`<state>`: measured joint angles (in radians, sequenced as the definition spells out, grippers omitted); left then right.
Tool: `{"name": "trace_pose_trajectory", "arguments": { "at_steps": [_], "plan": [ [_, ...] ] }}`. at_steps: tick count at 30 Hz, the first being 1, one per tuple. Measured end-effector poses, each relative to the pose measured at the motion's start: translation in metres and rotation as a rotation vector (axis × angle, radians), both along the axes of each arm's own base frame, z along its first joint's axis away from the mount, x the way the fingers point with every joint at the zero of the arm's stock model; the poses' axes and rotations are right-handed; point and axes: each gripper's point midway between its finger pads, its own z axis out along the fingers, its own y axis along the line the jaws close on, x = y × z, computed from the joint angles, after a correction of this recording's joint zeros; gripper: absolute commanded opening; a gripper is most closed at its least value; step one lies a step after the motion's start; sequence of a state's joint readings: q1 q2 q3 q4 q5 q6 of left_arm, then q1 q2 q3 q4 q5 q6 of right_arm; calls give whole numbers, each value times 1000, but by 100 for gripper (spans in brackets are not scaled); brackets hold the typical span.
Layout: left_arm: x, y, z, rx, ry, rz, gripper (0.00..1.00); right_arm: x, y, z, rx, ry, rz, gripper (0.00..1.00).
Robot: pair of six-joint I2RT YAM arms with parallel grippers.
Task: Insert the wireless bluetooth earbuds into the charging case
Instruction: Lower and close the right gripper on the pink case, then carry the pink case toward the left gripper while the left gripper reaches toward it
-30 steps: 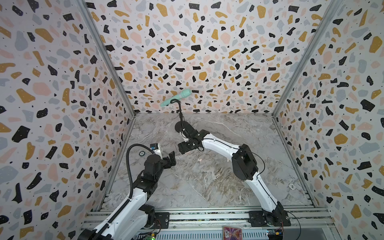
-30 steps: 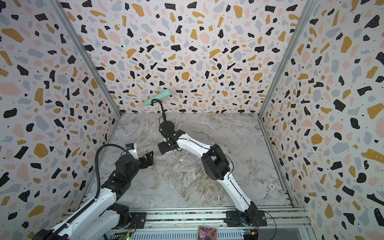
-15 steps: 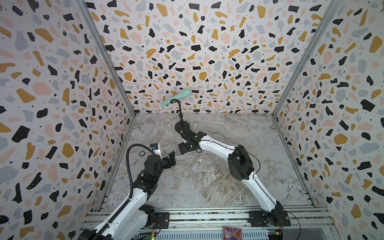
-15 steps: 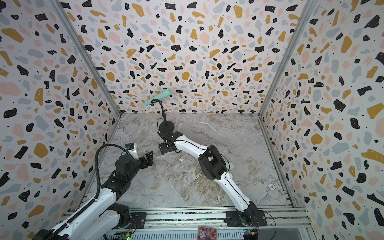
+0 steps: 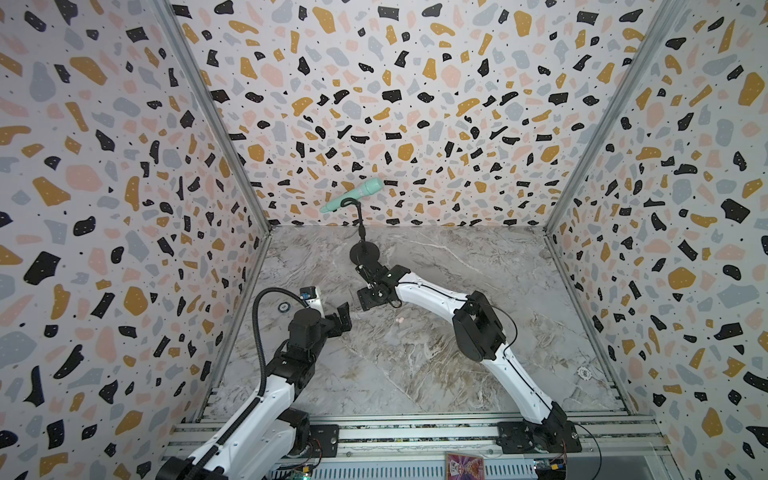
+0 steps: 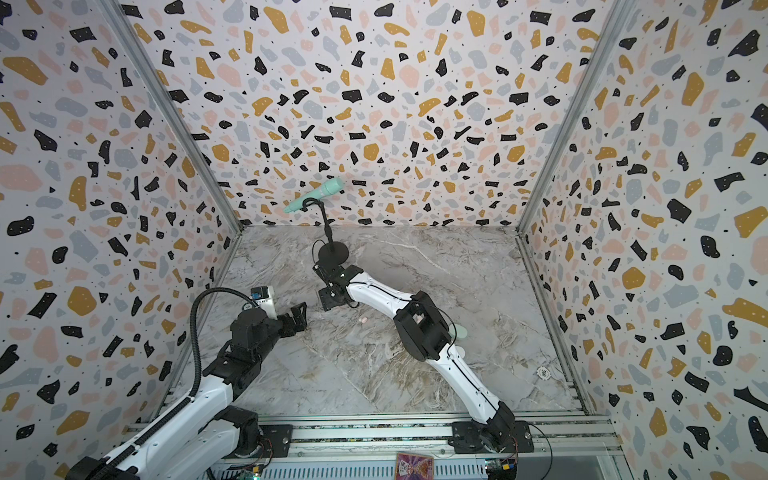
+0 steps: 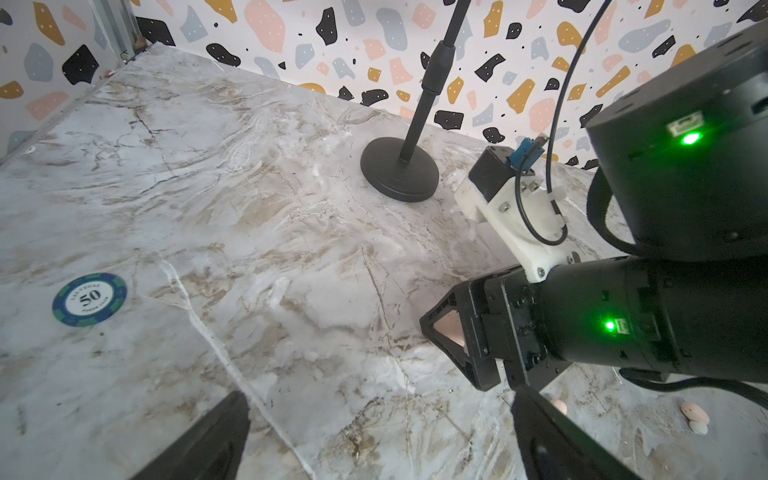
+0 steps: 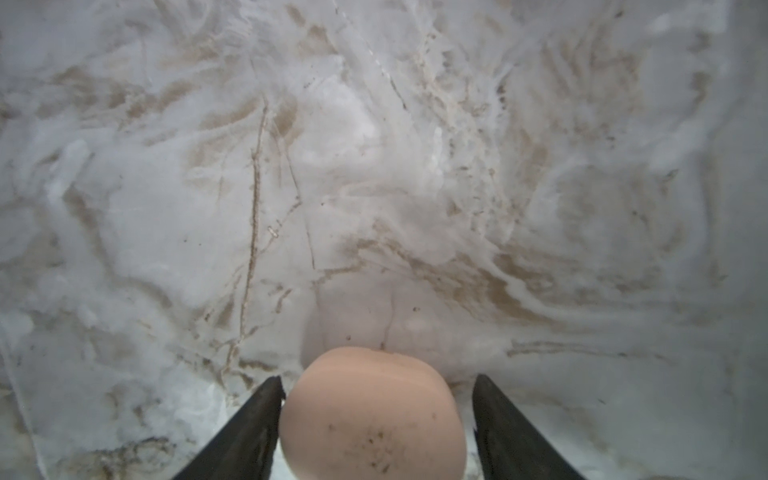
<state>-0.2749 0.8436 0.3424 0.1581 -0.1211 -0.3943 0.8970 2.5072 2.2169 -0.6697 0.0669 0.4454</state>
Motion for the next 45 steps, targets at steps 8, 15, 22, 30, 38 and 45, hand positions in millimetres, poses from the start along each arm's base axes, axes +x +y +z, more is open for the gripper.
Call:
{"name": "trace_pose_trajectory", "arguments": {
  "at_steps": [8, 15, 22, 30, 38, 45],
  "plan": [
    [0, 0, 0, -1, 0, -2, 100, 0, 0, 0, -10, -13, -6, 65],
    [0, 1, 0, -1, 0, 1, 100, 1, -1, 0, -17, -21, -12, 63],
    [1, -1, -1, -2, 3, -7, 100, -7, -14, 2, -37, -14, -15, 62],
    [3, -17, -18, 1, 52, -100, 100, -26, -46, 36, -34, -6, -22, 62],
    [4, -75, -17, -26, -28, -325, 100, -36, -100, 81, 29, 0, -66, 62],
    [-14, -153, -38, 11, -52, -642, 100, -46, -148, 121, 71, -19, -119, 62]
  ]
}}
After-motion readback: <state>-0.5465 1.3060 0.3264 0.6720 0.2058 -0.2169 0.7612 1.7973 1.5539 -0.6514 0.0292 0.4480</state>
